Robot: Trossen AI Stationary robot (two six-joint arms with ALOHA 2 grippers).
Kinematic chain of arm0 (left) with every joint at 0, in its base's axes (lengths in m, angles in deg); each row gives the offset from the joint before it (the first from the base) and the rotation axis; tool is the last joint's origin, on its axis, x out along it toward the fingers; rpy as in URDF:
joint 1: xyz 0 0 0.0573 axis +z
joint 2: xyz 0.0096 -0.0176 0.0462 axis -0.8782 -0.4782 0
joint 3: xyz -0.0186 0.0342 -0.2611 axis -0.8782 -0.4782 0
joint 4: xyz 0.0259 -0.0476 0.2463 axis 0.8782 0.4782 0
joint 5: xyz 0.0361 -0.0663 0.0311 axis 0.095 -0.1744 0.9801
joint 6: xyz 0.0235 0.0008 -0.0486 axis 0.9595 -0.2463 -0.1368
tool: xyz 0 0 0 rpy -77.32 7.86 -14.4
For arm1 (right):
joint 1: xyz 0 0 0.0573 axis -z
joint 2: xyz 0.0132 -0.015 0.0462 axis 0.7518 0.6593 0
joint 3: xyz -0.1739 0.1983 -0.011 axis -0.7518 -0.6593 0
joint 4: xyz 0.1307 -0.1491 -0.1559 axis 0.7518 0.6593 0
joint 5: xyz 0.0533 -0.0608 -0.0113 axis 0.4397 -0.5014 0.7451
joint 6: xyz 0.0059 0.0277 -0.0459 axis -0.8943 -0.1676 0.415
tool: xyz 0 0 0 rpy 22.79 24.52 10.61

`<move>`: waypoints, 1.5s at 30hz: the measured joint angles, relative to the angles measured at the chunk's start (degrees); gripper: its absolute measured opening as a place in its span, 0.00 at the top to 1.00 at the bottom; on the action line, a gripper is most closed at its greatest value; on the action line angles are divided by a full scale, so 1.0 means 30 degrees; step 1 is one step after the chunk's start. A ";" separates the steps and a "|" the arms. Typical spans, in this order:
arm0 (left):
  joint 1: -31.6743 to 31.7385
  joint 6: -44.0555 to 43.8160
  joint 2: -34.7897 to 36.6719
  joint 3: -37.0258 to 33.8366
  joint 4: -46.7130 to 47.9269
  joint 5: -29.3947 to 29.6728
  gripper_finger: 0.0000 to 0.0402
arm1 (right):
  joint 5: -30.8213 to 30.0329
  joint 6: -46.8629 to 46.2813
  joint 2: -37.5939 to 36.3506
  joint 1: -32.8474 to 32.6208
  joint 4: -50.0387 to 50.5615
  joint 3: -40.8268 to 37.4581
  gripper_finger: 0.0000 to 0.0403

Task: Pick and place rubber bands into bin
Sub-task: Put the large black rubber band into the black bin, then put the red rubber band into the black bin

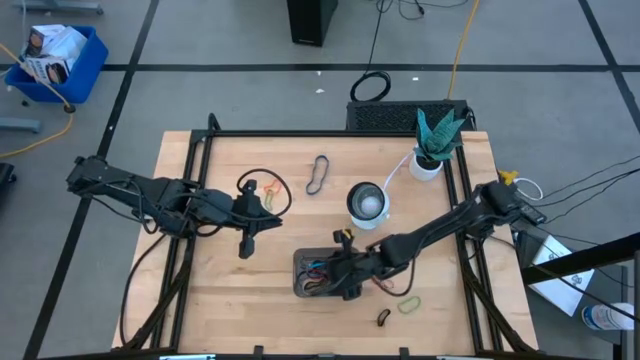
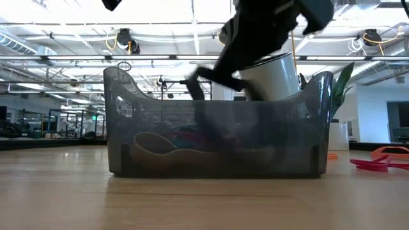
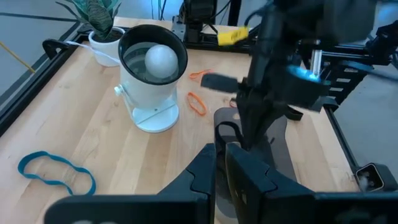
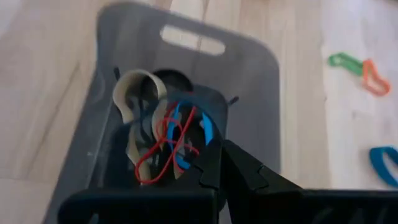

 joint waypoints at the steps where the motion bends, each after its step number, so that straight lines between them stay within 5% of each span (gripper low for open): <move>1: 0.0004 0.0000 0.0000 0.0000 -0.0002 0.0000 0.90 | -0.0006 -0.0160 0.0182 0.0013 0.0004 0.0000 1.00; 22: 0.0000 -0.0051 0.0000 0.0000 0.0000 -0.0005 0.90 | 0.1502 -0.0425 0.0680 -0.0001 0.0022 0.0000 0.91; 34: -0.0002 -0.0160 0.0000 0.0000 0.0000 -0.0007 0.90 | 0.1486 -0.0407 0.0678 -0.0001 -0.0073 0.0000 0.71; 45: 0.0004 -0.0117 0.0000 0.0000 0.0007 -0.0015 0.90 | 0.2220 -0.2786 -0.3923 -0.0060 0.5762 -0.0029 0.66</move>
